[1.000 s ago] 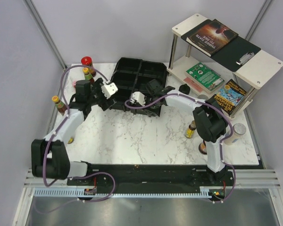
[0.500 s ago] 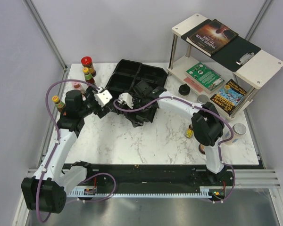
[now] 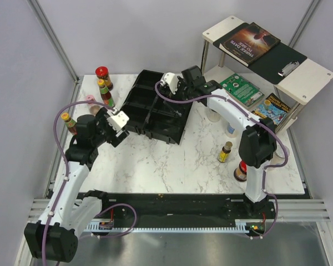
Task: Organize the condiment bottles
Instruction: Move the storage box to the center of the board.
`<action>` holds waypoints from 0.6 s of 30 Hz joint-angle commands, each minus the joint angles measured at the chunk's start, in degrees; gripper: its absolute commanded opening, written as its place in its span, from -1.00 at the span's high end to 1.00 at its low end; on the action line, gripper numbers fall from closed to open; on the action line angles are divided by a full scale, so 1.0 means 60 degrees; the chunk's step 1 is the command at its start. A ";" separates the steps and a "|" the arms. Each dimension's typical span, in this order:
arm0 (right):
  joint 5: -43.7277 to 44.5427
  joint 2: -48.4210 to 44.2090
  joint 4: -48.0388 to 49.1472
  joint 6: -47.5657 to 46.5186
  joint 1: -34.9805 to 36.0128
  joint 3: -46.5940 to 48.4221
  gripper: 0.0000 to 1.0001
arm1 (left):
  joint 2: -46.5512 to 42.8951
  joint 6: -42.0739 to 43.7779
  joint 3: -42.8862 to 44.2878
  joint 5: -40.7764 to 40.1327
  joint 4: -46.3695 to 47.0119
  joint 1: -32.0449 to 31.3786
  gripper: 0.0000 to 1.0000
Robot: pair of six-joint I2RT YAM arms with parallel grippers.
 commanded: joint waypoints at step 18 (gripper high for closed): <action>0.0858 0.2208 0.0321 0.0745 0.0209 0.0501 -0.67 | -0.1434 -0.1902 -0.1268 -0.1180 -0.0523 0.0132 -0.97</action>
